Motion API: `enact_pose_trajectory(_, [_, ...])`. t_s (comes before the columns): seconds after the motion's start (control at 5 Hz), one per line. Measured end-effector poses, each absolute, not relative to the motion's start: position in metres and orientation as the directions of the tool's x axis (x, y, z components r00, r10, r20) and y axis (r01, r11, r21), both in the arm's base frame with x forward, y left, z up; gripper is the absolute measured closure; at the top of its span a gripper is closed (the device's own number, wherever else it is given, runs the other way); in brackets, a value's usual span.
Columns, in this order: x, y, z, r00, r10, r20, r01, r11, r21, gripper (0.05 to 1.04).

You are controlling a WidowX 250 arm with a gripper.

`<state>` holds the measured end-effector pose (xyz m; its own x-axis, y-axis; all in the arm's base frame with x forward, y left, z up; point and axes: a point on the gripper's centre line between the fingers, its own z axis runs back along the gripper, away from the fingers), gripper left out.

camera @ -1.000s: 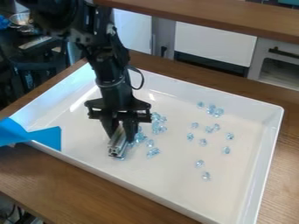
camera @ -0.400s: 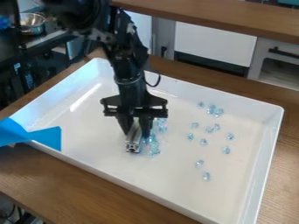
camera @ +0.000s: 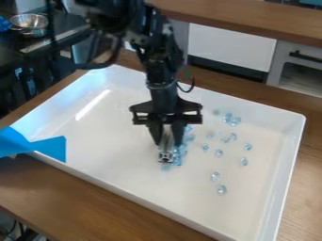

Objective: Sweep into pile

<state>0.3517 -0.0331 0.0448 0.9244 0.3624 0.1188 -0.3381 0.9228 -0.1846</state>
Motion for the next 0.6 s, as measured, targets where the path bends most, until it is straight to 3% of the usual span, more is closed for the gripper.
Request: enact_pose_trajectory(0.6, [0.378,-0.097,0.044,0.896,0.428,0.12,-0.395,0.89,-0.228,0.706])
